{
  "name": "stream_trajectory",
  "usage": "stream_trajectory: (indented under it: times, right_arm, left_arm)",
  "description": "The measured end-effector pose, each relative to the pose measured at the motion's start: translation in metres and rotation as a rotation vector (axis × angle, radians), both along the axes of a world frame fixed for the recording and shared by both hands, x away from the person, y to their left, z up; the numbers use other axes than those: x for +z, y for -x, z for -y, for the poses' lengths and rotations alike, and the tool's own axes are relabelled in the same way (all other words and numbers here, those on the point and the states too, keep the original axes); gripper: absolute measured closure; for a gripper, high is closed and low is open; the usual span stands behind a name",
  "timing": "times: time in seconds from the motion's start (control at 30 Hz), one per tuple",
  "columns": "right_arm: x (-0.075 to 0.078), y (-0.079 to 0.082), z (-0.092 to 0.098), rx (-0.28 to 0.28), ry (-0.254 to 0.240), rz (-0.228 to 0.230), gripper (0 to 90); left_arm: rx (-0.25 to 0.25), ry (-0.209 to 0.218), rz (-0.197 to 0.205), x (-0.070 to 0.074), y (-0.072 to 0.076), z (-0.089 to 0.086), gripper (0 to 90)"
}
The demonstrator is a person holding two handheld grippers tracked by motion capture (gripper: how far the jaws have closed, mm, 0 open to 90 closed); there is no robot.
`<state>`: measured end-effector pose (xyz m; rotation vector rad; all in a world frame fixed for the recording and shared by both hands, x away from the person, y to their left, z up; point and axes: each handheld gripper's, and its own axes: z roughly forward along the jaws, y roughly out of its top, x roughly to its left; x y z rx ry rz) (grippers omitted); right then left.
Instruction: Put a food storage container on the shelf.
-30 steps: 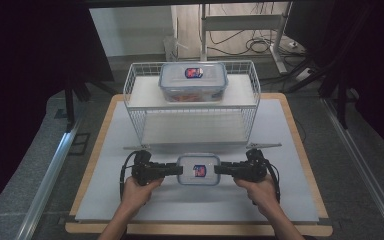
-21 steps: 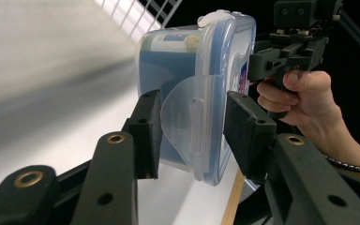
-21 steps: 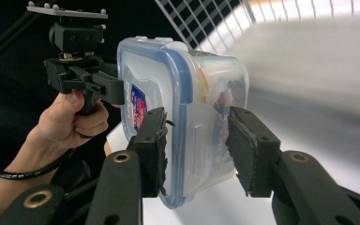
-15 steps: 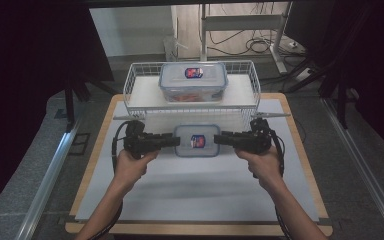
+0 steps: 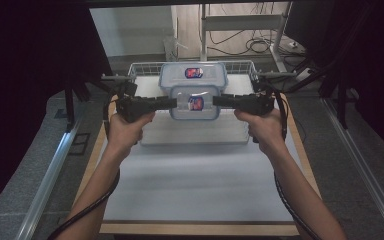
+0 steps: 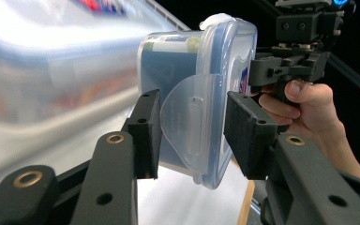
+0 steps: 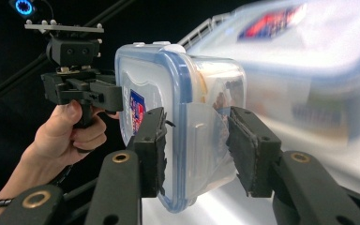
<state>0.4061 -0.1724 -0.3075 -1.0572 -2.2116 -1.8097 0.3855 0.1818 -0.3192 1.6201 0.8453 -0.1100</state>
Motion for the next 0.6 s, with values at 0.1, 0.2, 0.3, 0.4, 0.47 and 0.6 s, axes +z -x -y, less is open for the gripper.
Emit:
stream_trajectory:
  times: [0.1,0.2,0.3,0.4,0.47,0.6]
  right_arm:
    - [0.013,-0.011,-0.002,-0.005,-0.011,0.003,57.6]
    - [0.021,-0.022,-0.003,-0.005,-0.028,-0.004,57.6]
    - [0.026,-0.033,-0.005,-0.008,-0.046,-0.015,57.6]
    - [0.031,-0.044,-0.006,-0.015,-0.058,-0.016,57.6]
    - [0.034,-0.050,-0.007,-0.017,-0.062,-0.013,57.6]
    - [0.036,-0.061,-0.007,-0.031,-0.068,-0.019,57.6]
  left_arm:
    - [0.010,0.015,-0.002,0.012,-0.010,-0.002,57.5]
    - [0.025,0.026,-0.004,0.023,-0.021,-0.004,57.6]
    - [0.040,0.038,-0.010,0.030,-0.030,-0.005,57.7]
    - [0.049,0.052,-0.013,0.034,-0.040,-0.007,57.7]
    - [0.054,0.059,-0.016,0.036,-0.045,-0.007,57.7]
    - [0.057,0.070,-0.034,0.032,-0.055,-0.006,57.5]
